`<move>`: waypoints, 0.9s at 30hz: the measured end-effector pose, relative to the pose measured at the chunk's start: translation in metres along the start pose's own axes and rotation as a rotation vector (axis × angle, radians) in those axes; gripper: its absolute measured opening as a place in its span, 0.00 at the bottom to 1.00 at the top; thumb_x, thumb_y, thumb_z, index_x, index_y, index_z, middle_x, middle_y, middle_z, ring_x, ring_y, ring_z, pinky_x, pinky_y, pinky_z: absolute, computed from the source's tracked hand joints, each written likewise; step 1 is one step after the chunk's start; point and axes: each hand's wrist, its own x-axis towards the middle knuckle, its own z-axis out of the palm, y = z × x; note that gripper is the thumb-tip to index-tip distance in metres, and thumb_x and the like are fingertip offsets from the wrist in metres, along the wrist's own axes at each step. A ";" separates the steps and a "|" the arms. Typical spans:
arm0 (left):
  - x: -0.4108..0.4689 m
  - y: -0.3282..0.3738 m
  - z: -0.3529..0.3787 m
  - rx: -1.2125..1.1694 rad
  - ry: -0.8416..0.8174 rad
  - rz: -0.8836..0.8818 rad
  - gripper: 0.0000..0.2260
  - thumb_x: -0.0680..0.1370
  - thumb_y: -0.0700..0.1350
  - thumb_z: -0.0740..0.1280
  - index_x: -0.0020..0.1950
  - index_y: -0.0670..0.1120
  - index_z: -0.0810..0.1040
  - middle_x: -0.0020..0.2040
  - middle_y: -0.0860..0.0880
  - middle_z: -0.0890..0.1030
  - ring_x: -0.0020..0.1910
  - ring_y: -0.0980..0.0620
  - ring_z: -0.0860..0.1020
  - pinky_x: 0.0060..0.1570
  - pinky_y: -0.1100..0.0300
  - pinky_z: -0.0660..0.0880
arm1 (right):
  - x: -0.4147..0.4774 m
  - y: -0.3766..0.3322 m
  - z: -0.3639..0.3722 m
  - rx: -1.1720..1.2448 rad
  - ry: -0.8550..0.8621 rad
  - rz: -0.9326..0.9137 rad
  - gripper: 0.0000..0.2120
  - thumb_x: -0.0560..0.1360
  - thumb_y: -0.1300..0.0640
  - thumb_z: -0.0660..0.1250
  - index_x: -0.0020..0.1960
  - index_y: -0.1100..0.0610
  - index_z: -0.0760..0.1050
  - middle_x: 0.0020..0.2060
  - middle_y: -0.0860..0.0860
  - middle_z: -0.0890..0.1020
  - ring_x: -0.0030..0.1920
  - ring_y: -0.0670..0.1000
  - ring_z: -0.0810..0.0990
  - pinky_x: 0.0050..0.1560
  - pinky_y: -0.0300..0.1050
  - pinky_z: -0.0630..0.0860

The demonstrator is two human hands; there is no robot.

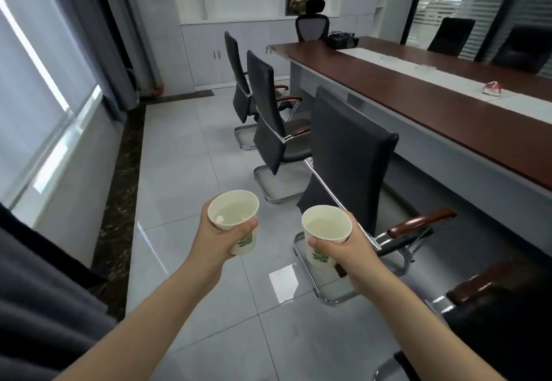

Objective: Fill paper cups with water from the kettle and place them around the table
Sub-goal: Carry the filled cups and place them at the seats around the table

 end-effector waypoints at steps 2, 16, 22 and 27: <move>0.039 0.007 0.002 0.026 -0.034 -0.011 0.29 0.58 0.46 0.75 0.54 0.59 0.69 0.52 0.54 0.76 0.51 0.55 0.76 0.43 0.53 0.78 | 0.037 -0.004 0.005 0.004 0.022 0.003 0.28 0.59 0.59 0.77 0.55 0.48 0.70 0.48 0.49 0.80 0.44 0.41 0.80 0.40 0.33 0.76; 0.261 0.035 0.032 0.069 -0.300 -0.059 0.37 0.52 0.55 0.77 0.59 0.59 0.69 0.59 0.51 0.76 0.59 0.47 0.76 0.50 0.44 0.79 | 0.208 -0.041 0.017 -0.034 0.240 -0.033 0.28 0.66 0.68 0.76 0.58 0.49 0.69 0.51 0.49 0.78 0.50 0.46 0.78 0.43 0.34 0.76; 0.354 0.044 0.043 0.046 -0.475 -0.089 0.36 0.51 0.54 0.76 0.57 0.58 0.69 0.55 0.52 0.77 0.56 0.49 0.77 0.51 0.43 0.77 | 0.262 -0.046 0.030 -0.055 0.402 0.019 0.29 0.67 0.64 0.76 0.60 0.46 0.68 0.53 0.48 0.77 0.55 0.49 0.76 0.49 0.39 0.74; 0.425 0.057 0.038 0.042 -0.581 -0.122 0.39 0.52 0.53 0.80 0.60 0.56 0.69 0.55 0.50 0.77 0.57 0.47 0.76 0.47 0.47 0.77 | 0.314 -0.053 0.059 -0.018 0.523 0.020 0.27 0.67 0.64 0.76 0.58 0.45 0.69 0.54 0.49 0.77 0.55 0.50 0.77 0.51 0.42 0.75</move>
